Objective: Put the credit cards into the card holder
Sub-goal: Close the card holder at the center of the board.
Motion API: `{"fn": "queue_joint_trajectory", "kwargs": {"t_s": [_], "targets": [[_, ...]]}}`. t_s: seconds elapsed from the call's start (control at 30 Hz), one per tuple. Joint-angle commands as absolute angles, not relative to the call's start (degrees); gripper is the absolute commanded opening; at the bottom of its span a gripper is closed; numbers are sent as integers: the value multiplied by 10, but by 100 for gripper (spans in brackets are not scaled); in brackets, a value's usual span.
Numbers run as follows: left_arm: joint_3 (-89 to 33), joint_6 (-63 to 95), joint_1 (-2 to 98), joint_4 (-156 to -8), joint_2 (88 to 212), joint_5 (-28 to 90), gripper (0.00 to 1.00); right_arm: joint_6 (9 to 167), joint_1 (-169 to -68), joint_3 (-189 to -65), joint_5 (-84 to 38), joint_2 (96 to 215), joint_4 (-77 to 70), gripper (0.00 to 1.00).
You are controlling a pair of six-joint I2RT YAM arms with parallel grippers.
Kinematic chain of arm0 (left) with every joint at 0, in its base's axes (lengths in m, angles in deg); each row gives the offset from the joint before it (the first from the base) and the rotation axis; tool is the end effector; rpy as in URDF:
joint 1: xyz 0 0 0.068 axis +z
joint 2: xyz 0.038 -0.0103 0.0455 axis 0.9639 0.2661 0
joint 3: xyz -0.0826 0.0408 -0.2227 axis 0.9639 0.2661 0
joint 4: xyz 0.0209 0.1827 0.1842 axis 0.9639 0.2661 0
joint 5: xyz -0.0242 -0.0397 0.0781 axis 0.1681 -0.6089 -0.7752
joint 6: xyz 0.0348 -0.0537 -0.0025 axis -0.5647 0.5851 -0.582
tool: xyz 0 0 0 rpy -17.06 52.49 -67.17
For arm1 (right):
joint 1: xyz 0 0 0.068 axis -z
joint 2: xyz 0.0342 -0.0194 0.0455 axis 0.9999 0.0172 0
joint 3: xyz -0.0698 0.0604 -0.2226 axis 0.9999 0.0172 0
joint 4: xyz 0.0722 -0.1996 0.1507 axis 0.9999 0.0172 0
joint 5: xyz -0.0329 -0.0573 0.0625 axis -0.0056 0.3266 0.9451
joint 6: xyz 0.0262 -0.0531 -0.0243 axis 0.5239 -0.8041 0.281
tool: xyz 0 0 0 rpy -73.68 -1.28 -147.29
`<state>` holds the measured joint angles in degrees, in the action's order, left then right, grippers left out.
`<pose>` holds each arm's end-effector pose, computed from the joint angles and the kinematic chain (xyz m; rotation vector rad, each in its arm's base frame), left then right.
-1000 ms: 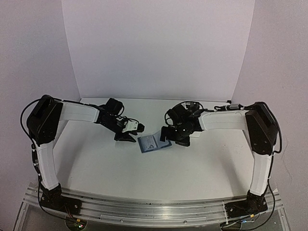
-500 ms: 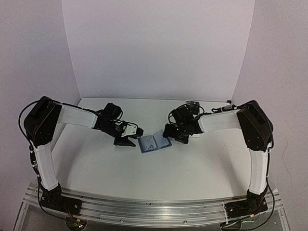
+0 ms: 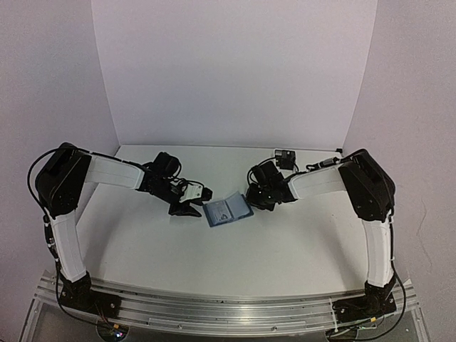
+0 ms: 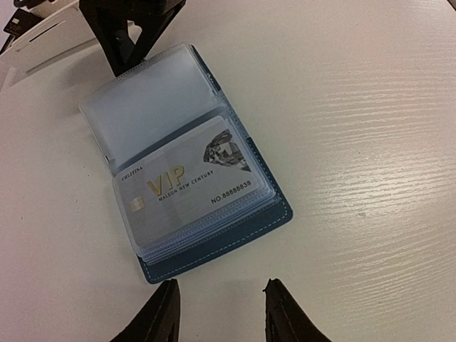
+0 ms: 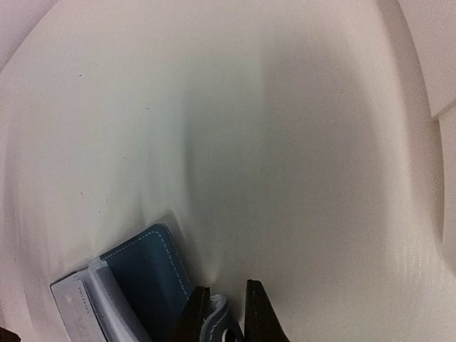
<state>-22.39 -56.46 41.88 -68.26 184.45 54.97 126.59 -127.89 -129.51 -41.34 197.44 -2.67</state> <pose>0.3094 -0.2299 0.1134 1.8850 1.4592 -0.4745 0.3527 0.2725 0.0894 0.2246 2.4032 0.4825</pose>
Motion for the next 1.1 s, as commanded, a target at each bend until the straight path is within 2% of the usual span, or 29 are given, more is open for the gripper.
{"fn": "queue_joint_trajectory", "kwargs": {"t_s": [0.0, 0.23, 0.33, 0.37, 0.4, 0.43, 0.47, 0.57, 0.8, 0.97, 1.07], "targets": [[-248, -548, 417, -680, 1838, 566, 41, 1286, -1275, -1291, -401, 1996, -35, 0], [-299, -364, 453, -646, 1828, 604, 40, 1181, -1290, -1348, -368, 1943, -35, 0], [-348, -355, 478, -573, 1802, 666, 59, 1031, -1321, -1384, -337, 1885, -35, 0], [-358, -355, 481, -565, 1798, 674, 60, 1005, -1323, -1386, -331, 1878, -35, 0], [-387, -349, 492, -532, 1789, 705, 69, 948, -1332, -1391, -299, 1853, -35, 0], [-390, -349, 496, -529, 1786, 718, 69, 934, -1333, -1392, -289, 1845, -35, 0], [-409, -359, 500, -507, 1781, 740, 75, 904, -1334, -1395, -264, 1829, -35, 0], [-416, -383, 501, -498, 1770, 758, 82, 868, -1337, -1412, -229, 1802, -35, 0], [-438, -377, 515, -540, 1783, 751, 86, 837, -1341, -1452, -159, 1768, -35, 0], [-542, -498, 527, -425, 1805, 827, 90, 818, -1341, -1469, -92, 1745, -28, 0], [-594, -572, 527, -328, 1819, 883, 97, 788, -1342, -1482, -54, 1737, -17, 0]]}}
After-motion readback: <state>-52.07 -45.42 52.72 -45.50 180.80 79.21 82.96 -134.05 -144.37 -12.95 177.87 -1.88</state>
